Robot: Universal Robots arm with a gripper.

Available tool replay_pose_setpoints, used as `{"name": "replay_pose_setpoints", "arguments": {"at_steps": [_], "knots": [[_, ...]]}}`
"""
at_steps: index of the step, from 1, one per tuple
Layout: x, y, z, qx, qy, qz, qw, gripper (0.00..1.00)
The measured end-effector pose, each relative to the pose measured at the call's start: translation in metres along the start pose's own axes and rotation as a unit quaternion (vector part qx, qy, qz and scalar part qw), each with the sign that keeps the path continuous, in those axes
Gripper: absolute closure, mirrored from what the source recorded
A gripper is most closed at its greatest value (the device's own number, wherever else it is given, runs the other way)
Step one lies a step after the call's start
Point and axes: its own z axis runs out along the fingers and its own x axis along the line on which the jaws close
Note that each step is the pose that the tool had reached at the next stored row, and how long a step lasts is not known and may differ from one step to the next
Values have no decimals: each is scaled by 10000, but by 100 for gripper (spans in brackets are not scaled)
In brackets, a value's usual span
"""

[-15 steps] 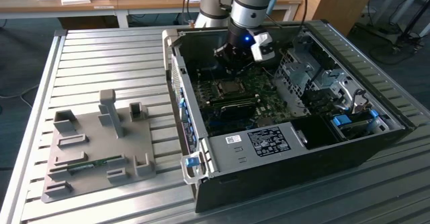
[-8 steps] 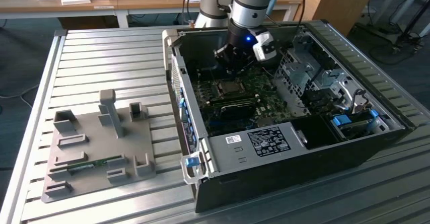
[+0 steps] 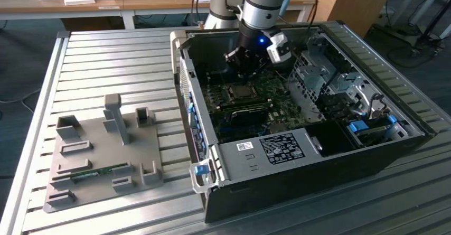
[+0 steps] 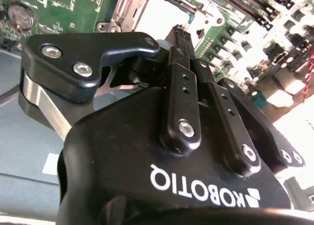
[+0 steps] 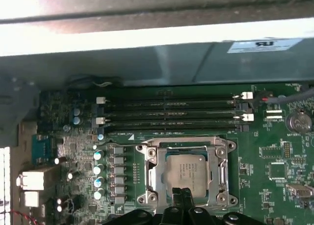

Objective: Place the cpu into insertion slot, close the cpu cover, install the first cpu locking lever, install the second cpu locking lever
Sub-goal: 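Close the cpu cover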

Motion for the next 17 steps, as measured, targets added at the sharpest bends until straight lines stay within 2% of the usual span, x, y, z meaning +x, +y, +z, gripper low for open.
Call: {"name": "replay_pose_setpoints", "arguments": {"at_steps": [3,6,7,10,11,17], "knots": [[0,0,0,3,0,-113,9999,89],[1,0,0,3,-8,-131,9999,89],[2,0,1,2,-27,-141,9999,89],[7,0,8,-8,-118,-186,9998,89],[9,0,10,-14,-135,-198,9997,89],[37,-1,33,-14,-141,-201,9997,89]]}}
